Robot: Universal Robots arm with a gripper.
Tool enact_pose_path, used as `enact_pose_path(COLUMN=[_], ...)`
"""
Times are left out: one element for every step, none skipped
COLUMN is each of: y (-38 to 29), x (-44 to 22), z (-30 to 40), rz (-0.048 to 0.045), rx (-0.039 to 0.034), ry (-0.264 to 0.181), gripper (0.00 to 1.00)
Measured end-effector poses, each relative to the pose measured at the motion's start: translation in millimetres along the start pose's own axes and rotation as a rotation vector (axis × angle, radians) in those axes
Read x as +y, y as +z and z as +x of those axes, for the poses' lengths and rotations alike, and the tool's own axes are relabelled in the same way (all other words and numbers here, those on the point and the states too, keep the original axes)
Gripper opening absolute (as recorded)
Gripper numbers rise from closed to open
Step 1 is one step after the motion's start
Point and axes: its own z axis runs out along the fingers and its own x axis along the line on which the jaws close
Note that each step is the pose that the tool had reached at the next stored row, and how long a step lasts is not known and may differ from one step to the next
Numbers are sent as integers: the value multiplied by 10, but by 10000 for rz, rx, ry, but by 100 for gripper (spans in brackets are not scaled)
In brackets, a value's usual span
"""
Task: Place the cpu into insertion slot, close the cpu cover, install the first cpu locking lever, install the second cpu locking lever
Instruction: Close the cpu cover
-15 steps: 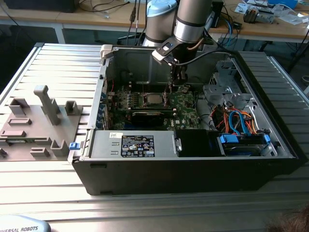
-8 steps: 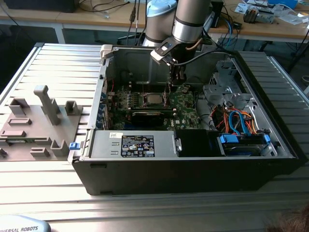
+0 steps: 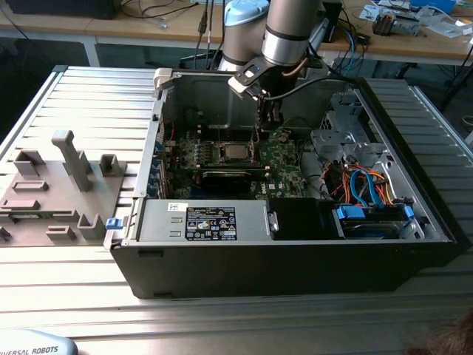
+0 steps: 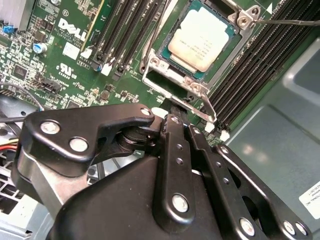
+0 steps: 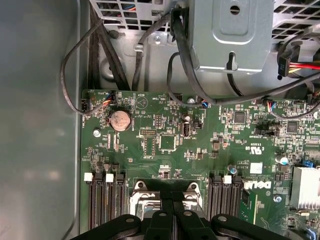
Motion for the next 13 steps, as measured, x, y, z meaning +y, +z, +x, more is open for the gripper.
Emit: enact_pose_path(y=[1, 1, 2, 2, 3, 3, 4, 5, 5, 6, 6, 7, 8], x=[-9, -16, -24, -31, -39, -46, -58, -71, -80, -86, -91, -100, -107], z=[0, 0, 1, 1, 1, 2, 2, 2, 3, 3, 3, 4, 4], rz=[0, 0, 0, 0, 0, 0, 0, 0, 0, 0, 0, 0, 0], rx=[0, 0, 1, 0, 0, 0, 0, 0, 0, 1, 0, 0, 0], ry=[0, 0, 0, 1, 0, 0, 0, 0, -1, 0, 0, 0, 0], gripper=[11, 11, 11, 11, 11, 11, 11, 11, 11, 11, 11, 11, 11])
